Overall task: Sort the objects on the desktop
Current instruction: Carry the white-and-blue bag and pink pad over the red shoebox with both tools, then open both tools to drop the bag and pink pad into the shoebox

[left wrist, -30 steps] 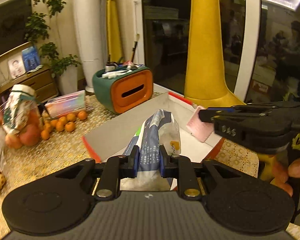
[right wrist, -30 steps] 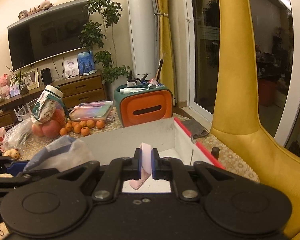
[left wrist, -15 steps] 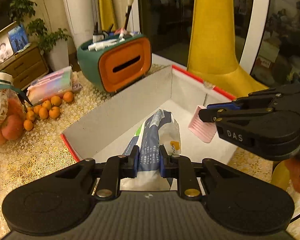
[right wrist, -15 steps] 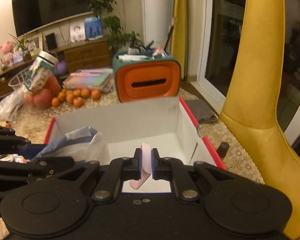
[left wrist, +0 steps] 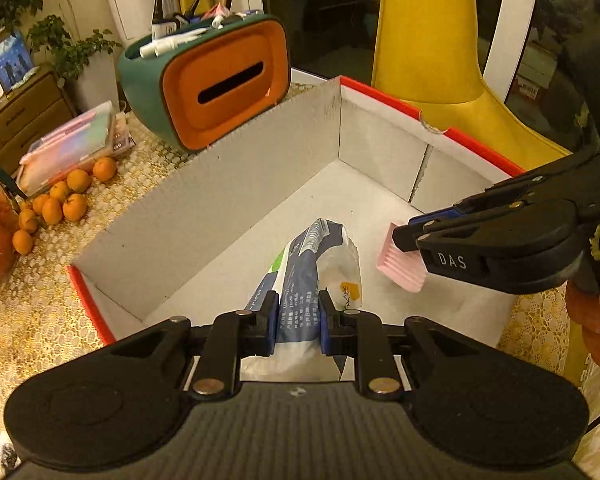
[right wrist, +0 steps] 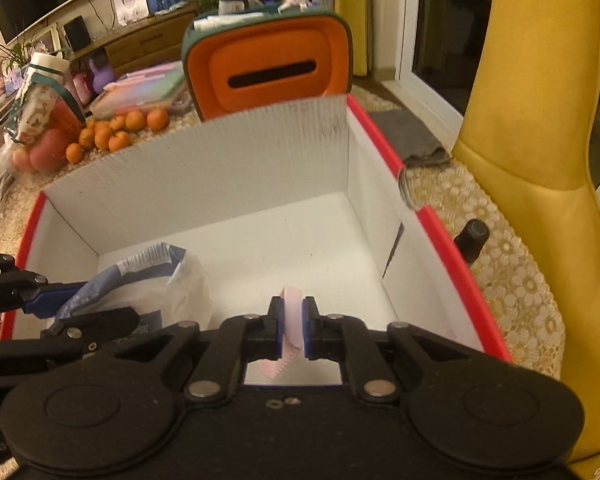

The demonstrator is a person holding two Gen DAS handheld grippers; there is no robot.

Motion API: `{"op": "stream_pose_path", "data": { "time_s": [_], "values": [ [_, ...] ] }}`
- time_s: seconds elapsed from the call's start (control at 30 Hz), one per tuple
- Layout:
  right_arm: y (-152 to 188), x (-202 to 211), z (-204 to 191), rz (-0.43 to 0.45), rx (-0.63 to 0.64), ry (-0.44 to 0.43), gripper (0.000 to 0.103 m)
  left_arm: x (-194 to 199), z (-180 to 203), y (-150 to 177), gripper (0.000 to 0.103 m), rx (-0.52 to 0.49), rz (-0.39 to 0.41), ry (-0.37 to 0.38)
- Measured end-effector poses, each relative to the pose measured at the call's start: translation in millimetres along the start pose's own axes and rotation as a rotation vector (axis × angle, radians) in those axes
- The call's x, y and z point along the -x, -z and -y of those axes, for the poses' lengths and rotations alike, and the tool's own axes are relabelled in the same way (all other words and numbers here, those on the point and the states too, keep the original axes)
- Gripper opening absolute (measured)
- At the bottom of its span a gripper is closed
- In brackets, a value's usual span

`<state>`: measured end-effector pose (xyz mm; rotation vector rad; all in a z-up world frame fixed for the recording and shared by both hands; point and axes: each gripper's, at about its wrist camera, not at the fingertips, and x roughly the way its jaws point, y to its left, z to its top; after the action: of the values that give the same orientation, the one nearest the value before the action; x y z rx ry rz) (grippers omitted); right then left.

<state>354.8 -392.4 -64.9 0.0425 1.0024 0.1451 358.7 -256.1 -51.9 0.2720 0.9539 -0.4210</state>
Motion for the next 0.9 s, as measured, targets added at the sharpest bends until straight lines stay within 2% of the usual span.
{"op": "stream_pose_path", "data": {
  "time_s": [0.33, 0.57, 0.9],
  "values": [
    [7, -13, 3, -0.050, 0.020, -0.005, 0.008, -19, -6, 6, 0.018, 0.026, -0.030, 0.005],
    [8, -20, 1, -0.074, 0.040, 0.015, 0.009, -27, -4, 9, 0.018, 0.024, -0.083, 0.015],
    [9, -17, 1, -0.077, 0.046, 0.023, 0.013, -24, -10, 12, 0.023, 0.072, -0.071, 0.016]
  ]
}}
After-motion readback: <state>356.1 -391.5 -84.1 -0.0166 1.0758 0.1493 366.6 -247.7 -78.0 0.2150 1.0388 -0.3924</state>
